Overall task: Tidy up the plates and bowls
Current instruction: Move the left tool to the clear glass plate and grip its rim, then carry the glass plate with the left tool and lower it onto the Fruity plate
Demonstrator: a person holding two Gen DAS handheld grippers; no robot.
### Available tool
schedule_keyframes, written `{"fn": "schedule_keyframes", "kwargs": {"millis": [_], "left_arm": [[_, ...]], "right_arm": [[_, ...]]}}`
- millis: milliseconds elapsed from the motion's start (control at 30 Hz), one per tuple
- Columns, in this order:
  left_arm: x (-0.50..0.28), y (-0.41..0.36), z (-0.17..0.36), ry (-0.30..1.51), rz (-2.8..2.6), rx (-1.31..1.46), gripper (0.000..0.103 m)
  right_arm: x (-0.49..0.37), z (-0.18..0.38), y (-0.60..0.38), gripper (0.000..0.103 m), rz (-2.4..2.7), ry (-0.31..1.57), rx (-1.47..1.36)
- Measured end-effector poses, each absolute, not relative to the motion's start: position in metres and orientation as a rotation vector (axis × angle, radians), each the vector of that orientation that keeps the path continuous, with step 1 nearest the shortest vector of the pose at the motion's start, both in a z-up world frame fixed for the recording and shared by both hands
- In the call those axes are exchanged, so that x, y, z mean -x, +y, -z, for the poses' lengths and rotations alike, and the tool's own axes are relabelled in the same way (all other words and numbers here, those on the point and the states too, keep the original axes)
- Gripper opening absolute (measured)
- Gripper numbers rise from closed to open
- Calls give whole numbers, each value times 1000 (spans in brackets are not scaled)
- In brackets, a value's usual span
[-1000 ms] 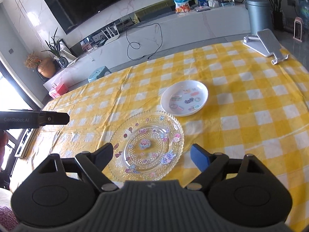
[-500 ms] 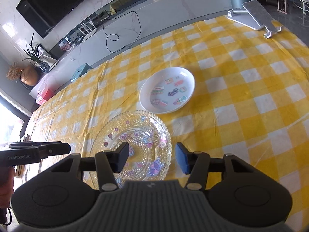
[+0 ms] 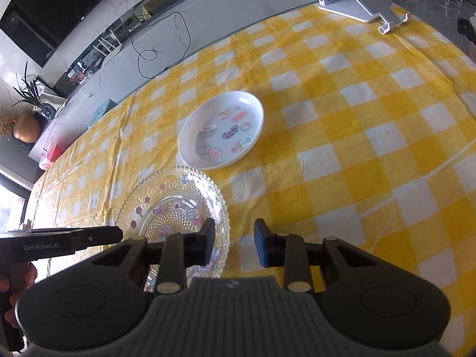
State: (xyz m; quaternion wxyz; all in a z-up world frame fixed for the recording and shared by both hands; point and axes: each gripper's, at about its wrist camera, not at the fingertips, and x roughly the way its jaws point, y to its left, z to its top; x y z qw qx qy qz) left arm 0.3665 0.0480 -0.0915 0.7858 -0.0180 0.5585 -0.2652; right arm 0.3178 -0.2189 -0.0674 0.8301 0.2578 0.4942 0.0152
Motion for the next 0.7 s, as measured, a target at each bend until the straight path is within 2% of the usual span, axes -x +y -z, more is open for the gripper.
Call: {"fn": "schedule_keyframes", "kwargs": {"millis": [267,400,700], "left_arm": [[-376,42,95,1254,600,14,17],[-376,36,97,1276,598,11,15],[-383,22,94,1353,510,-11,16]], "right_arm": [[-318,70,-216,18,-39,1057,-565],[-317,72,-216,9,-50,1064,-588],[-316,75,-218,8,-48,1057,-638]]}}
